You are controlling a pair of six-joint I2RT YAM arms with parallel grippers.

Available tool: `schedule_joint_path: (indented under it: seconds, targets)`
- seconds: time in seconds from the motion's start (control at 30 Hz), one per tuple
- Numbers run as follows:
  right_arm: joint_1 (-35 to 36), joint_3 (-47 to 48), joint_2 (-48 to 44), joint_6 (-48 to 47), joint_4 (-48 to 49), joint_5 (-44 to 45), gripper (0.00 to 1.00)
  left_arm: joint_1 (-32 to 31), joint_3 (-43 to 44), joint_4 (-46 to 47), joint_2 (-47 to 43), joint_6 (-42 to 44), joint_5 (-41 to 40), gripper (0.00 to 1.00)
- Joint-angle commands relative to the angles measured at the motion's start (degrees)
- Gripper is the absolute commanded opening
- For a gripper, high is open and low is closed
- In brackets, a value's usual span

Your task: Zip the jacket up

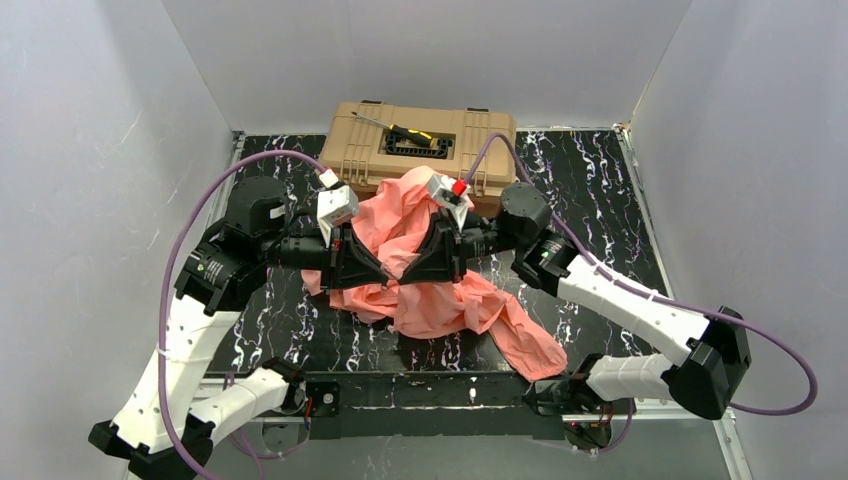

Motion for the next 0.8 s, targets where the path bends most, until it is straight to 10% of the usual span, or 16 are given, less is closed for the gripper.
schedule_joint_path:
  seconds: [0.0,0.27,0.37,0.5,0.77]
  targets:
    - [-6.25,-2.01,-3.93,1.33,2.02,0.4,0.05,0.15,1.66,-1.48,-1.21,0.56,2.76,0.0]
    - [-11.96,-1.93,-4.88,4.45,2.86,-3.55,0.03,0.14,2.17,-3.73,-0.52,1.77,3.01,0.01]
    - [-9.65,-1.98,-4.64,3.63,2.65,-3.8,0.02,0.11,1.0,-0.36,0.11,-0.49,2.81,0.16]
    - [-8.34,-1.09,-4.63,0.29,-1.51,-3.88,0.01,0.15,0.63,2.63,0.98,-1.67,1.93,0.6]
    - [-8.09,2.01,-2.95,-2.25,-8.72,-3.93,0.01,0.08,3.9,2.6,3.87,0.95,3.86,0.65]
